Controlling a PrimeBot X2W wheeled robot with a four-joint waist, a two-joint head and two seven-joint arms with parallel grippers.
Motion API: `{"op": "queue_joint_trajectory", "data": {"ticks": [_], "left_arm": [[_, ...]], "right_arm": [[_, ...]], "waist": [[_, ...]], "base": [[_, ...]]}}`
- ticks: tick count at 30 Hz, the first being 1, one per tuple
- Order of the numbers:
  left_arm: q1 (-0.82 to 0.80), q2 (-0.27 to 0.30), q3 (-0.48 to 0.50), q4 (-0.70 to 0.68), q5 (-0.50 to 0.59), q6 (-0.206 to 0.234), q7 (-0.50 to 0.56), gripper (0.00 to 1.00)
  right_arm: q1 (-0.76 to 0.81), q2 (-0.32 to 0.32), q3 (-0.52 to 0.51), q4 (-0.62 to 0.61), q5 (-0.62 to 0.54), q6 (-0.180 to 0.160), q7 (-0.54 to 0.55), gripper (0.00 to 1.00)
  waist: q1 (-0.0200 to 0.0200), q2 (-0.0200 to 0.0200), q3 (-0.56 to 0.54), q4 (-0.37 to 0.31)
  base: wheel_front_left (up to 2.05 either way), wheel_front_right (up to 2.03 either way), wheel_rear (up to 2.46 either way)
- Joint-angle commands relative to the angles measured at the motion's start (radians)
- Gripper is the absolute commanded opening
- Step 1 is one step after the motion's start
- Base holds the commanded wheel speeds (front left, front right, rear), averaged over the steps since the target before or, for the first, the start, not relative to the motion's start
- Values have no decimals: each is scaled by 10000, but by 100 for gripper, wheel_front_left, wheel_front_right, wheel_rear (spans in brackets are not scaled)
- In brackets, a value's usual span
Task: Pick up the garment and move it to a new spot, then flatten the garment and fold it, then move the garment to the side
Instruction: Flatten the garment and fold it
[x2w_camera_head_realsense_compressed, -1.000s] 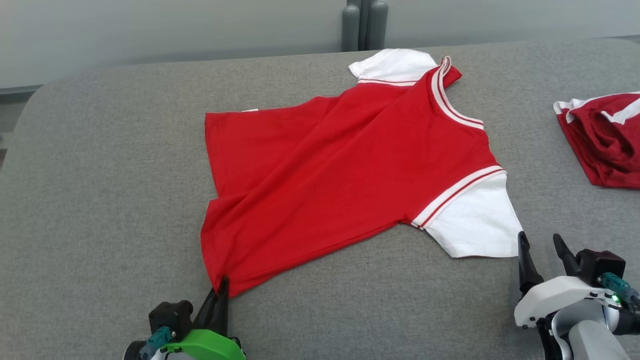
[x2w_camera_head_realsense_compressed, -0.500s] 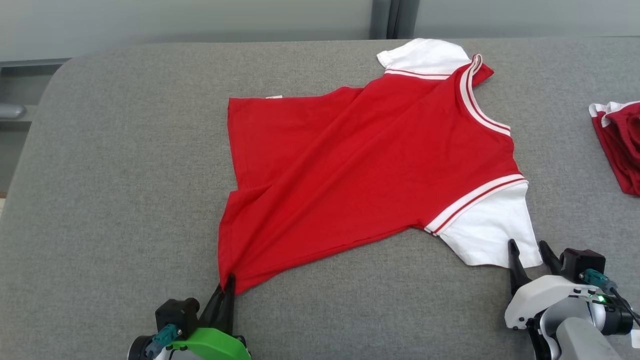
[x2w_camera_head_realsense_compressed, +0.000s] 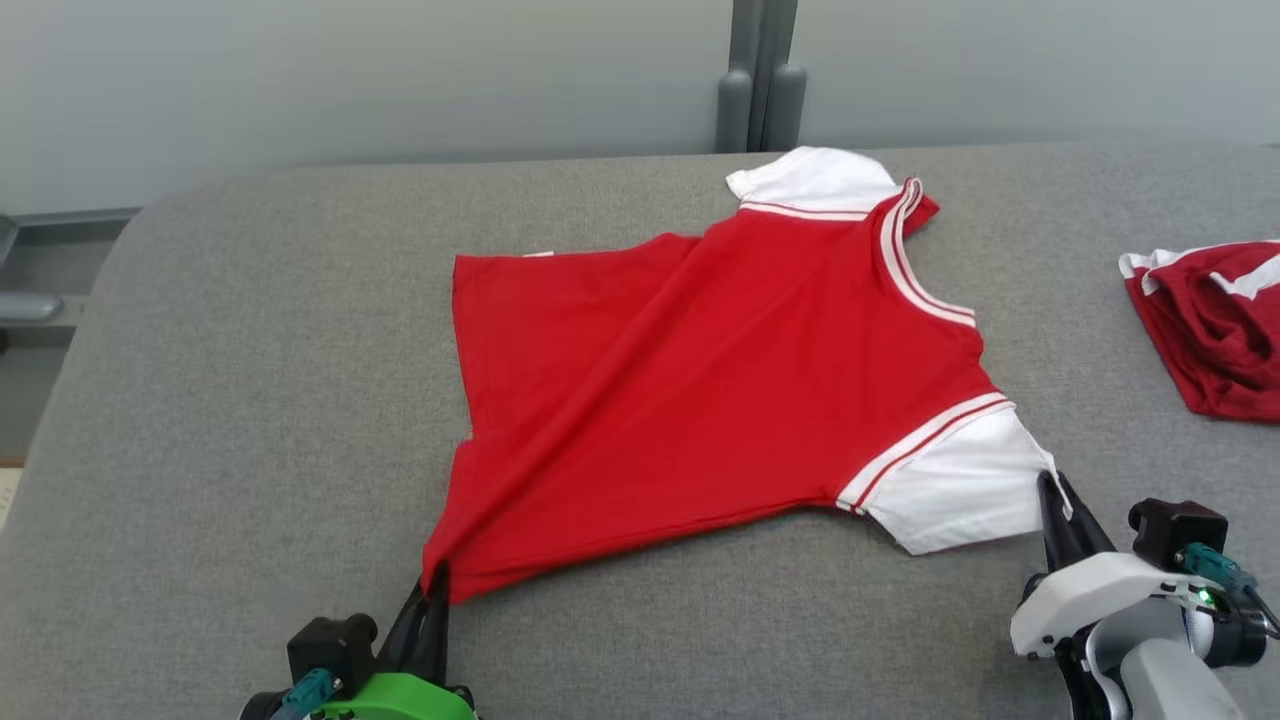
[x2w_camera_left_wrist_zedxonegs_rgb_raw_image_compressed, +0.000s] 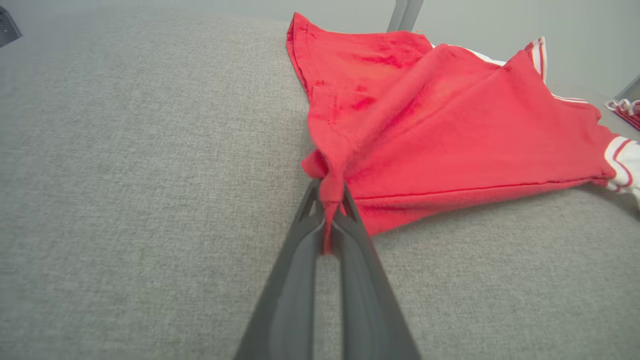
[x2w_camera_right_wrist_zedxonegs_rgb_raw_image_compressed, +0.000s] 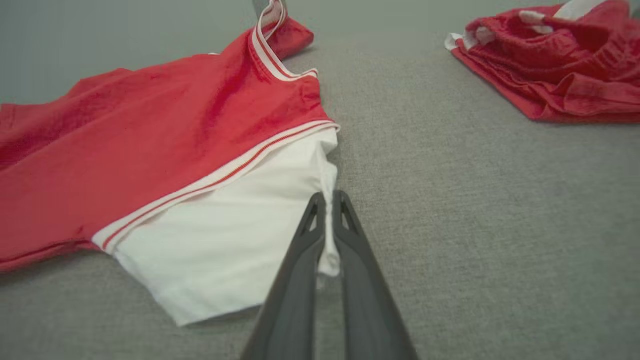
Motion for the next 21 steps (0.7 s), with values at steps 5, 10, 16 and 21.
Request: {"op": "queue_joint_trajectory", "data": {"ticks": [5, 10, 16, 21], "left_arm": [[161, 50, 631, -200, 373, -135, 3, 0], [81, 49, 936, -219, 562, -234, 3, 0], [-641, 181, 1011, -92, 1014, -343, 3, 0], [-2347, 610, 604, 261, 1285, -402, 3, 0]], "right_arm": [[-31, -62, 163, -1371, 260, -15, -1, 0], [71, -93, 262, -1861, 409, -17, -1, 0], [-175, -307, 468, -2147, 558, -15, -1, 0], [-1331, -717, 819, -2027, 570, -15, -2, 0]], "waist": [[0, -1, -1148, -533], [0, -1, -1330, -681], [0, -1, -1023, -826], [0, -1, 144, -876]], "base": [[0, 0, 0], [0, 0, 0], [0, 0, 0], [0, 0, 0]]}}
